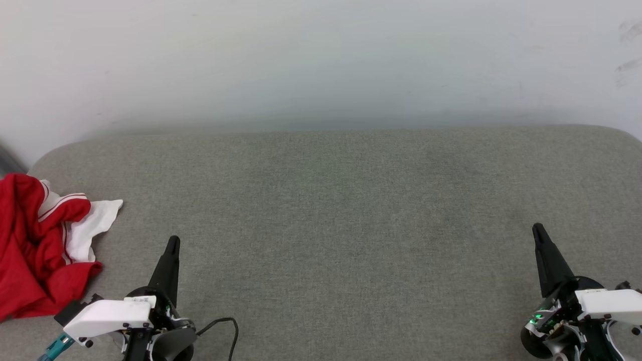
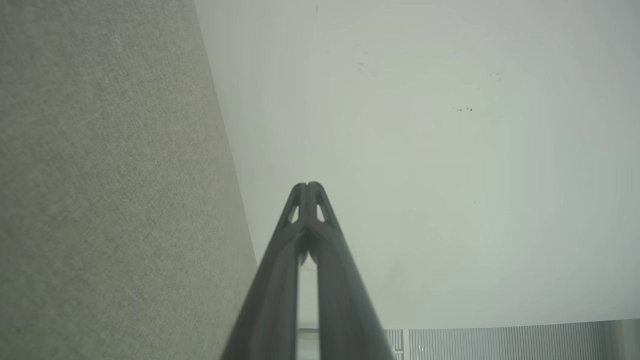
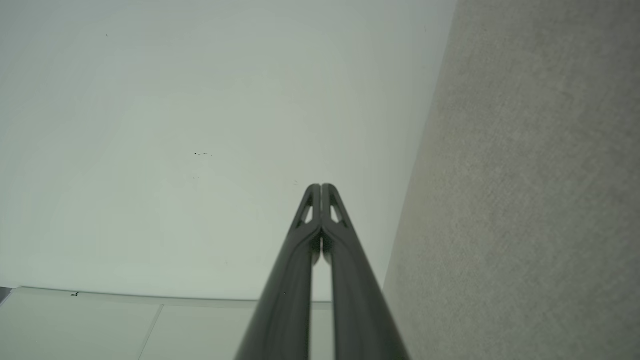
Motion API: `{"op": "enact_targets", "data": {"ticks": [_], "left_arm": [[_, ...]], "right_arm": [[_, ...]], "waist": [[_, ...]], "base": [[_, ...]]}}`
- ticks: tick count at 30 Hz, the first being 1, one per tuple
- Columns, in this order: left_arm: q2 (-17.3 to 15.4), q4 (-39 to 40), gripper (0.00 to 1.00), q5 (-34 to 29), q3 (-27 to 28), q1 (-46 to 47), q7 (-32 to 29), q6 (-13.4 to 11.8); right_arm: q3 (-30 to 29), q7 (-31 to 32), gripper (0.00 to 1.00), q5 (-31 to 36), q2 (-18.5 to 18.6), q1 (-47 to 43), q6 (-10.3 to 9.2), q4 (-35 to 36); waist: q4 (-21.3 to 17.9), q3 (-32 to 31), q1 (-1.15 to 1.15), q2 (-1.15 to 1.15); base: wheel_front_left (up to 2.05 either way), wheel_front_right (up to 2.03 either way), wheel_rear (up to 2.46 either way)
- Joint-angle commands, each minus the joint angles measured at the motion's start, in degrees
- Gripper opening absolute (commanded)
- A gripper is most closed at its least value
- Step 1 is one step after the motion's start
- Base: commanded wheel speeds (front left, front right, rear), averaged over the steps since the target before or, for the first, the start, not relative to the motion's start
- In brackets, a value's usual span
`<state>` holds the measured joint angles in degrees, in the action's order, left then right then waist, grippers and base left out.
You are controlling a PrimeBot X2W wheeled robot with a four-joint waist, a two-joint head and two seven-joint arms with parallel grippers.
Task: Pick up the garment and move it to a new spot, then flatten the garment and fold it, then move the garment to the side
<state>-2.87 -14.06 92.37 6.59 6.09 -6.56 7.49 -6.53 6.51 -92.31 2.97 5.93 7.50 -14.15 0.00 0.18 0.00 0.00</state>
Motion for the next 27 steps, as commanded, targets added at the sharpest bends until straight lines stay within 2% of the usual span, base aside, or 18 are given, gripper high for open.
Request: {"op": "enact_targets", "data": {"ticks": [1, 23, 24, 27], "left_arm": [[0.13, 0.01, 0.0, 0.1, 0.08, 0.3, -0.1, 0.16], [0.13, 0.01, 0.0, 0.1, 0.08, 0.3, -0.1, 0.16], [0.0, -0.16, 1.0, -0.01, -0.05, -0.06, 0.02, 0.0], [0.02, -0.33, 1.0, 0.03, -0.72, -0.09, 0.47, 0.0]], "right_arm": [[0.04, -0.02, 0.0, -0.21, -0.2, 0.7, -0.02, -0.05], [0.04, -0.02, 0.0, -0.22, -0.2, 0.7, -0.02, -0.05], [0.01, -0.01, 1.0, 0.02, 0.0, -0.1, 0.0, -0.13], [0.23, -0.31, 1.0, 0.3, -0.01, -0.43, 0.0, -0.13]], "waist": [[0.0, 0.0, 0.0, 0.0], [0.0, 0.0, 0.0, 0.0], [0.0, 0.0, 0.0, 0.0], [0.0, 0.02, 0.0, 0.0]], "base": [[0.0, 0.0, 0.0], [0.0, 0.0, 0.0], [0.0, 0.0, 0.0], [0.0, 0.0, 0.0]]}}
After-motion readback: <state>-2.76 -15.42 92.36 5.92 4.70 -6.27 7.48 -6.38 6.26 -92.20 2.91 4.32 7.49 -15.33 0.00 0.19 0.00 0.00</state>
